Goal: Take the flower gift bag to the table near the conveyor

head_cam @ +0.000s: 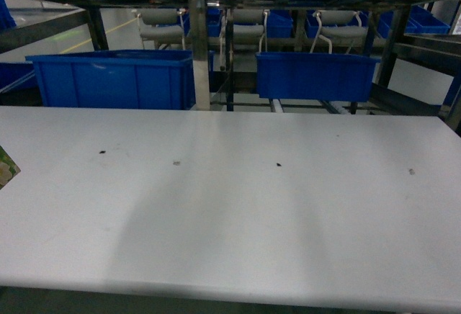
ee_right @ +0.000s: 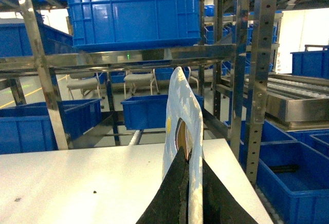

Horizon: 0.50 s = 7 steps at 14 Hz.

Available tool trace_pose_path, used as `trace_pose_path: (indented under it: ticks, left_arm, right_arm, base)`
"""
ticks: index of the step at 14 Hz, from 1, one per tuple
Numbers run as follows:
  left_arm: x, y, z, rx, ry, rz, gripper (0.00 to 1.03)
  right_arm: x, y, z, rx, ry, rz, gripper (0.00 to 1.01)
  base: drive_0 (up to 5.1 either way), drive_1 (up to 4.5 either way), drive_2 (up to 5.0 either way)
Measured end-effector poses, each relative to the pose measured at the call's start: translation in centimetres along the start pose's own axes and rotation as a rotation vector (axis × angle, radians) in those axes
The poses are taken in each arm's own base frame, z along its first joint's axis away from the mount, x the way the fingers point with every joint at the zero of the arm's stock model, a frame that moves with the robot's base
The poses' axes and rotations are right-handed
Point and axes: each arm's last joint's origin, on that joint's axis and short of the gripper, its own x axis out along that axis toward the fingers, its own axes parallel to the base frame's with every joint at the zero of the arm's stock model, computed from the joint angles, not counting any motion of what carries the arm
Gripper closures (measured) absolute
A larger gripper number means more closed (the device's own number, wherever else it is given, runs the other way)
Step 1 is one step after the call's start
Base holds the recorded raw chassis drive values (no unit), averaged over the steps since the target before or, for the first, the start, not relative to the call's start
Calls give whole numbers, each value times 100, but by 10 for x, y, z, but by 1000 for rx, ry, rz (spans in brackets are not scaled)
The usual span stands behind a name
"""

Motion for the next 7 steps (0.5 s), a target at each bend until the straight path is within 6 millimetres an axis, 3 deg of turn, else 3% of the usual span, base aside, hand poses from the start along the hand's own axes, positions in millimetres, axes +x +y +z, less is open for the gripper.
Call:
trace_pose_path:
  ticks: [2,7]
  left_arm:
    - [0,0,0,0,-1,0,101]
    - [0,0,0,-1,-2,1,101]
  right_arm:
    - [0,0,0,0,-1,0,99]
    - [0,0,0,0,-2,0,99]
  base:
    - [-487,254,254]
    - [-302,497,-188]
